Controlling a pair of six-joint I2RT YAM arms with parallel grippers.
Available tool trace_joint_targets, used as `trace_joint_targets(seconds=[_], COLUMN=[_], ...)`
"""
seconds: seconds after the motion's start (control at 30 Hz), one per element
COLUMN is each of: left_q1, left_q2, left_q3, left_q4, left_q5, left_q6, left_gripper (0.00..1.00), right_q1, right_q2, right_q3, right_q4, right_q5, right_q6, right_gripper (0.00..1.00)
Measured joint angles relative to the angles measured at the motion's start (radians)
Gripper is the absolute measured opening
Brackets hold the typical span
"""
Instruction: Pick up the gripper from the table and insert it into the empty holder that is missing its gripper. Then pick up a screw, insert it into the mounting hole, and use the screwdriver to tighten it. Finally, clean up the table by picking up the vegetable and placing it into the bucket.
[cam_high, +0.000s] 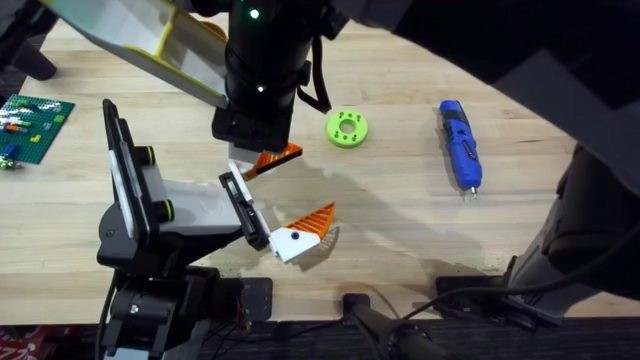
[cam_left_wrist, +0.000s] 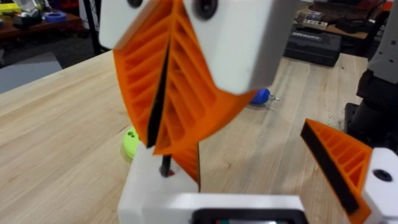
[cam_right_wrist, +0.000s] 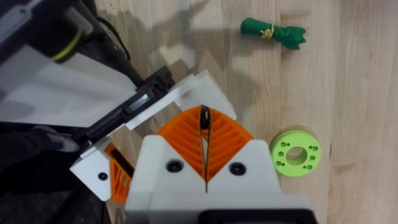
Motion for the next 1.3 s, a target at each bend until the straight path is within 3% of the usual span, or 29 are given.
trace_joint_targets(seconds=[0.47, 0.87, 1.3], left_q1=[0.000, 0.000, 0.000], left_q2=[0.000, 0.000, 0.000], left_q3=[0.000, 0.000, 0.000], left_q4=[0.000, 0.000, 0.000], left_q5=[0.001, 0.001, 0.001], left_q6=[-0.006, -0.006, -0.006], left_gripper=[0.986, 0.986, 0.986], right_q1=[-0.001, -0.001, -0.001], right_q2=[0.001, 0.002, 0.002], right_q3=[0.006, 0.139, 0.150], right_q4=[0.003, -0.094, -0.127], right_q5=[0.000, 0.000, 0.000], right_q6=[0.001, -0.005, -0.029], right_gripper=[0.007, 0.008, 0.008])
